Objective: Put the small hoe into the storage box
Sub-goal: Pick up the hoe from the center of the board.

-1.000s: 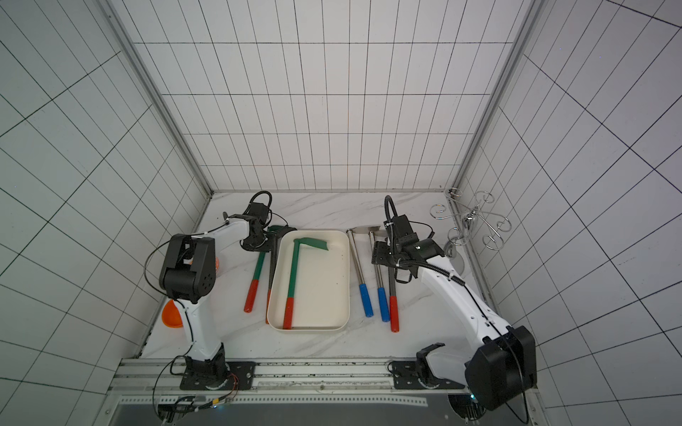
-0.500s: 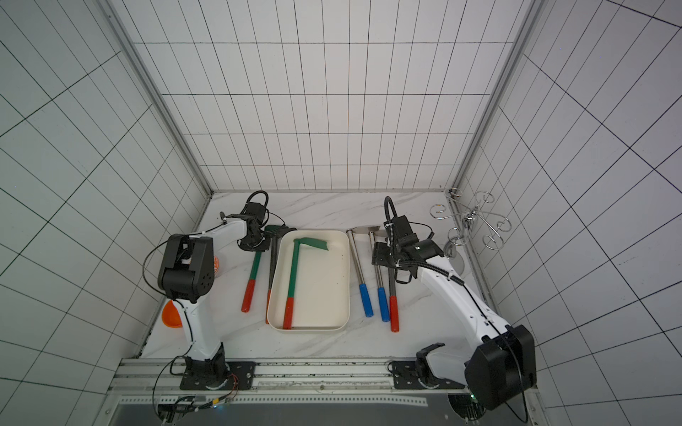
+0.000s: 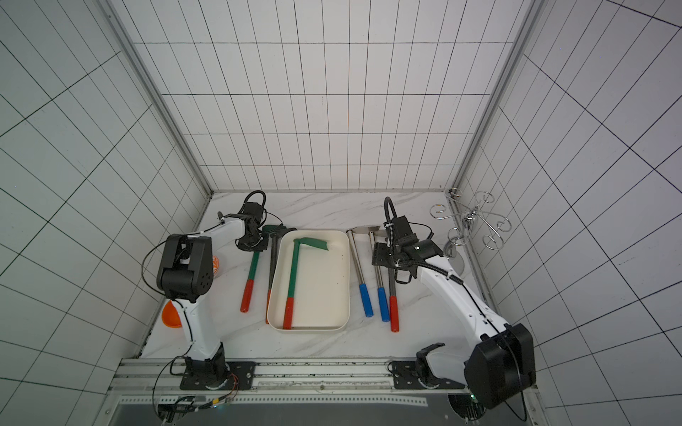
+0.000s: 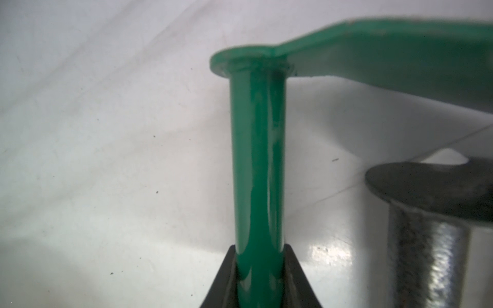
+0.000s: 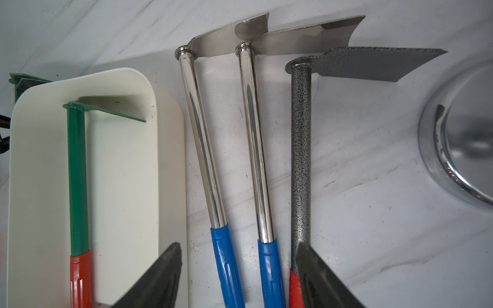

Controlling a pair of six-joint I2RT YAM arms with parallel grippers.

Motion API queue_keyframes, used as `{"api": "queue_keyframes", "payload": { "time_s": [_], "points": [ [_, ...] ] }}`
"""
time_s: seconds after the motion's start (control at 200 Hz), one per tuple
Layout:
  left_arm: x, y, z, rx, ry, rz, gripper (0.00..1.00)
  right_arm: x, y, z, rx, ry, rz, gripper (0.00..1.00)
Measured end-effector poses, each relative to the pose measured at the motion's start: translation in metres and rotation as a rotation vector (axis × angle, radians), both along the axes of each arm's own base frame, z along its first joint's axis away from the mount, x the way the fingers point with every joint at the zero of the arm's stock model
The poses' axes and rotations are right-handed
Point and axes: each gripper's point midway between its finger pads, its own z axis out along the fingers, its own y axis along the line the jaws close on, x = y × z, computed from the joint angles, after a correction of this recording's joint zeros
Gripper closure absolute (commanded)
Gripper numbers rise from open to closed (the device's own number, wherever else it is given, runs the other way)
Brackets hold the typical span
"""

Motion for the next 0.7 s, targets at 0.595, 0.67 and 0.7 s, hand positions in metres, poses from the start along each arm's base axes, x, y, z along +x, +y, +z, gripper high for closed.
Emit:
{"api": "queue_keyframes", "payload": {
  "time_s": [0.595,0.67,0.7],
  "points": [
    [-0.015,0.009,0.096,-0.023,-0.093,0.094,1.00,0.000,0.002,0.001,0.011,-0.001,0.006,0.30],
    [-0.017,0.010,0.114,-0.032,-0.123,0.110,1.00,0.000,0.003,0.001,0.014,-0.001,0.008,0.30],
    [-0.018,0.010,0.121,-0.036,-0.131,0.116,1.00,0.000,0.003,0.001,0.015,0.000,0.009,0.30]
  ]
}}
